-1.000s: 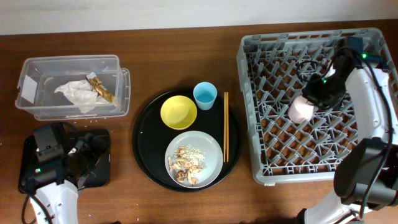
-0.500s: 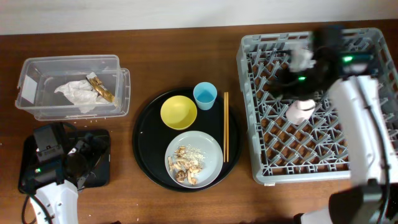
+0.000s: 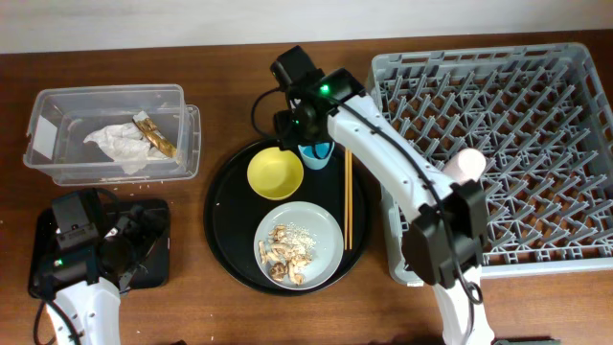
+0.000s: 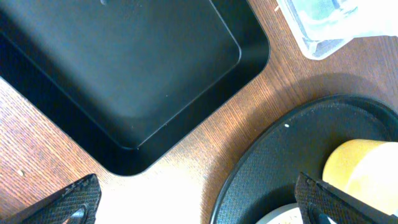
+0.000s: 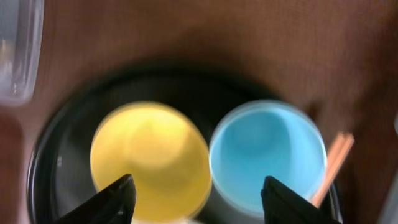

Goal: Sort waste into correct bins and load items into the dishwasher rack
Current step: 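Move the right gripper back to the tray and grasp the blue cup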

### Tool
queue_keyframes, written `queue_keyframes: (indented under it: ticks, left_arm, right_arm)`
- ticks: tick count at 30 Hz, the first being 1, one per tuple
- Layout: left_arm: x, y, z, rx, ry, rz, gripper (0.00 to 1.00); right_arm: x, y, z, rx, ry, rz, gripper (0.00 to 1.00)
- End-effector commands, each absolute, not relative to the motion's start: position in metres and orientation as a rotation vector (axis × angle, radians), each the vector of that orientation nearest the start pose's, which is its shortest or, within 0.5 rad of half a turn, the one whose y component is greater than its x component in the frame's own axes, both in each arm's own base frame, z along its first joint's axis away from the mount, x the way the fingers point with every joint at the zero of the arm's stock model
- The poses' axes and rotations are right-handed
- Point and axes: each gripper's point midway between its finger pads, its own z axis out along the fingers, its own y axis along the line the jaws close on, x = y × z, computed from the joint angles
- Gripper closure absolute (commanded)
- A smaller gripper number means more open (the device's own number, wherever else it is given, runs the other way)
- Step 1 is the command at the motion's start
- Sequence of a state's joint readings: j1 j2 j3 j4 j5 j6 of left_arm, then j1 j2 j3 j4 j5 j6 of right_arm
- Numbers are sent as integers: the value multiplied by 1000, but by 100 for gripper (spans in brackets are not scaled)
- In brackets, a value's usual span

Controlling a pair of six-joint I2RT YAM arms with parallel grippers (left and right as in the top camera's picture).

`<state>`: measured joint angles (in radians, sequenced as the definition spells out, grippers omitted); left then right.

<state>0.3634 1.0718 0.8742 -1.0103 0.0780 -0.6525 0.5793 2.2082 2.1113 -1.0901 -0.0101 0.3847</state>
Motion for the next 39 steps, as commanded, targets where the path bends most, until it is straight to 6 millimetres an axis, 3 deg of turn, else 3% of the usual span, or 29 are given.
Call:
queue_keyframes:
  ticks: [1, 5, 10, 12, 13, 16, 20, 24, 26, 28, 30, 35, 38, 39]
  left_arm:
    - [222, 71, 127, -1358, 2437, -187, 1]
    - [222, 71, 127, -1358, 2437, -187, 1]
    - [222, 71, 127, -1358, 2437, -187, 1]
    - [222, 71, 127, -1358, 2437, -187, 1]
    - [222, 71, 127, -1358, 2437, -187, 1]
    - [222, 71, 127, -1358, 2437, -187, 1]
    - [222, 71, 127, -1358, 2437, -187, 1]
    - [222, 71, 127, -1358, 2437, -187, 1]
    - [222, 71, 127, -1358, 2437, -187, 1]
    - [222, 71, 127, -1358, 2437, -187, 1]
    - [222, 71, 127, -1358, 2437, -187, 1]
    - [222, 71, 127, -1358, 2437, -187, 1]
    - [222, 71, 127, -1358, 2437, -187, 1]
    - [222, 71, 127, -1358, 2437, -187, 1]
  right_arm:
    - [447, 290, 126, -149, 2739, 192, 38]
    - [457, 279, 106, 40, 2726, 82, 46]
    - [452, 284, 76, 36, 2793, 80, 49]
    - [451, 283, 62, 33, 2818, 55, 56]
    - [452, 283, 62, 36, 2816, 57, 58]
    - [453, 283, 74, 37, 2809, 63, 77]
    - [454, 283, 122, 40, 2783, 88, 96]
    - [455, 268, 161, 76, 2778, 123, 96]
    - [452, 272, 163, 70, 2811, 210, 73]
    - [451, 273, 153, 67, 2836, 212, 58]
    - [452, 278, 137, 60, 2854, 200, 51]
    - [453, 280, 82, 124, 2942, 133, 50]
    - [453, 283, 66, 117, 2962, 114, 51]
    - [453, 283, 63, 118, 2963, 111, 58]
